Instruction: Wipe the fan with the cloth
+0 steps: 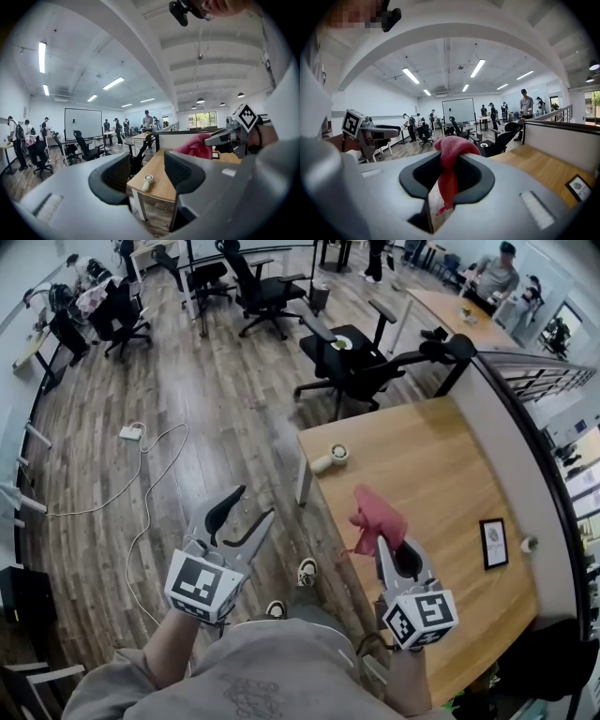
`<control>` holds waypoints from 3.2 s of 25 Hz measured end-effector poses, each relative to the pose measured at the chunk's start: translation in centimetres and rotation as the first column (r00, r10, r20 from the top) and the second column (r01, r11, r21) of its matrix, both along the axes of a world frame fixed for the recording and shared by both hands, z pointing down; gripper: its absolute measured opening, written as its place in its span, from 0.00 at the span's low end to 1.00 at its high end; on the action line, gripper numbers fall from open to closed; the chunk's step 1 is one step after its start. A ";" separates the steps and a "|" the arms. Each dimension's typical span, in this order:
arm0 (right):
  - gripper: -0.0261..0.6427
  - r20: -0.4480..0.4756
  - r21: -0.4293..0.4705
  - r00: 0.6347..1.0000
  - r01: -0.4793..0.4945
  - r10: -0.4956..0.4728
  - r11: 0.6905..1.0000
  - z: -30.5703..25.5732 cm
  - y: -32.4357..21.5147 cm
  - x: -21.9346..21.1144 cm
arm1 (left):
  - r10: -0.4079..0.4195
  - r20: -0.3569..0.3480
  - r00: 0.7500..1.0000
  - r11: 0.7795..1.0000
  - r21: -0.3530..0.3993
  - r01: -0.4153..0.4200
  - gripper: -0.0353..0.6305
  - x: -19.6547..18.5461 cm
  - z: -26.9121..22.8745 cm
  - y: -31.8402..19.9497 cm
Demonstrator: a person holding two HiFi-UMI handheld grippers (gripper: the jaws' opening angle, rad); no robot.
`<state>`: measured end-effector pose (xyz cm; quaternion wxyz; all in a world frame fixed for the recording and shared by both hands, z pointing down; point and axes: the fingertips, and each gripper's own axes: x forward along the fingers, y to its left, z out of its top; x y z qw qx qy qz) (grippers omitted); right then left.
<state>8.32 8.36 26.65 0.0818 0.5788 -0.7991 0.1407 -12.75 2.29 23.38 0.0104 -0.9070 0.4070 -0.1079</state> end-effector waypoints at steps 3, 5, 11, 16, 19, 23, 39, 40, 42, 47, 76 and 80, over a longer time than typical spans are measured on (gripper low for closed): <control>0.15 0.018 -0.039 1.000 0.009 -0.008 0.999 1.7 -3.1 1.0 | 0.000 0.021 1.000 1.000 -0.016 0.000 0.39 1.8 1.0 -3.1; 0.16 0.030 -0.061 0.999 0.020 -0.019 0.998 2.6 -5.1 1.6 | 0.002 0.035 0.999 1.000 -0.031 0.000 0.39 2.9 1.7 -5.2; 0.15 0.038 -0.086 0.997 0.069 -0.066 0.994 4.5 -11.2 3.9 | 0.001 0.100 0.995 0.998 -0.056 0.005 0.39 6.5 4.2 -10.8; 0.15 0.067 -0.103 0.993 0.100 -0.094 0.990 5.8 -14.6 5.0 | 0.008 0.153 0.988 0.994 -0.111 0.009 0.40 8.8 7.4 -13.5; 0.15 0.071 -0.119 0.991 0.124 -0.116 0.985 6.8 -15.8 5.6 | 0.012 0.170 0.985 0.990 -0.140 0.012 0.40 9.9 8.7 -14.7; 0.16 0.070 -0.146 0.990 0.134 -0.125 0.980 8.8 -17.1 6.1 | 0.023 0.200 0.979 0.986 -0.169 0.011 0.40 10.4 10.7 -15.8; 0.15 0.057 -0.254 0.997 0.057 -0.044 0.965 14.5 -21.1 7.6 | 0.144 0.294 0.945 0.954 -0.295 -0.053 0.44 12.4 19.8 -19.1; 0.16 0.054 -0.258 0.998 0.051 -0.039 0.965 15.0 -21.6 7.5 | 0.153 0.290 0.945 0.951 -0.303 -0.061 0.44 12.6 20.4 -19.5; 0.16 0.048 -0.262 0.998 0.041 -0.030 0.964 15.8 -22.8 7.4 | 0.170 0.286 0.943 0.943 -0.324 -0.072 0.44 13.0 21.9 -20.3; 0.15 0.040 -0.276 0.999 0.026 -0.015 0.961 17.8 -25.1 7.5 | 0.224 0.302 0.927 0.916 -0.389 -0.095 0.44 14.3 26.5 -21.6; 0.16 -0.009 -0.367 1.000 -0.014 0.012 0.930 29.1 -33.3 5.6 | 0.417 0.284 0.863 0.832 -0.502 -0.236 0.34 16.4 39.7 -23.9; 0.16 0.015 -0.378 1.000 0.012 -0.007 0.926 29.9 -34.0 3.9 | 0.442 0.258 0.859 0.817 -0.510 -0.268 0.34 16.6 39.7 -23.9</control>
